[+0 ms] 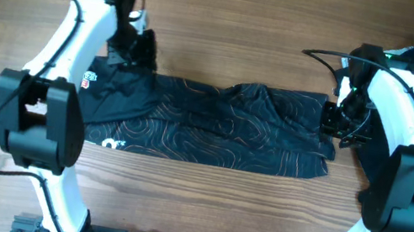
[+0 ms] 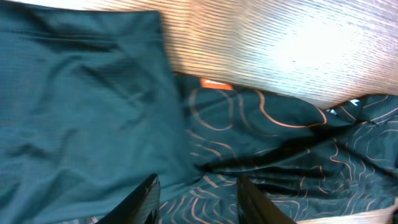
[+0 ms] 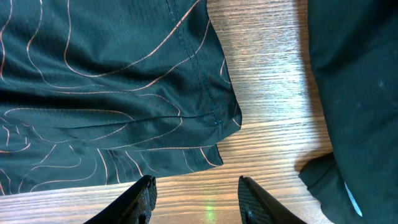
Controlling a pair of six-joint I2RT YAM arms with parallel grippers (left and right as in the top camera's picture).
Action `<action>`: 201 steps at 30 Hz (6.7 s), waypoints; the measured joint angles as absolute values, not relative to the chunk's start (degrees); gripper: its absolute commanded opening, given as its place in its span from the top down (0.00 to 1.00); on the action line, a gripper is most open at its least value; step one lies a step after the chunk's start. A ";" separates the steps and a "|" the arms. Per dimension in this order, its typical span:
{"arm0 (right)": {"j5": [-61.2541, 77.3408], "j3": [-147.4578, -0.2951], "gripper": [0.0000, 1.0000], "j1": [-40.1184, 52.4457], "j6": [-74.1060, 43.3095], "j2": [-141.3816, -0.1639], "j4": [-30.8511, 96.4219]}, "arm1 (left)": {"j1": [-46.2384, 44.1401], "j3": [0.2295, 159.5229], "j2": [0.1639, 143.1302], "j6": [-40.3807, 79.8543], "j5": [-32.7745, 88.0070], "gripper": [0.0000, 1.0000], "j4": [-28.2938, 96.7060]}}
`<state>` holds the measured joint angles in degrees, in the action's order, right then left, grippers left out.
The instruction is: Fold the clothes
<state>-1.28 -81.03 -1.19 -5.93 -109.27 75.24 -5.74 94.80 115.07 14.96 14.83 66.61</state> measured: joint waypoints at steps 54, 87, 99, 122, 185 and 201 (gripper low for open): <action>-1.10 -81.01 0.50 -1.19 -5.43 -109.27 74.15 | -25.87 90.37 111.07 21.41 3.92 0.66 78.61; 2.15 -67.83 0.83 -1.19 -4.73 -110.43 33.19 | -10.00 90.30 111.07 23.51 2.87 0.67 67.00; -0.27 -67.96 0.96 -1.19 -6.44 -110.34 36.21 | -10.00 90.30 111.07 23.51 2.87 0.66 67.02; -5.02 -63.40 0.94 -2.04 -9.80 -106.50 37.28 | -10.00 90.30 111.07 23.51 2.87 0.66 67.00; -7.40 -62.76 0.96 -2.04 -12.38 -91.24 57.36 | -10.00 90.30 111.07 23.51 2.87 0.64 67.51; 0.12 -62.74 0.44 -4.01 -5.50 -93.62 54.13 | -10.00 90.30 111.07 23.51 2.87 0.60 70.30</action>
<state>0.12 -62.74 -4.01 -5.50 -93.62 54.13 -10.00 90.30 111.07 23.51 2.87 70.30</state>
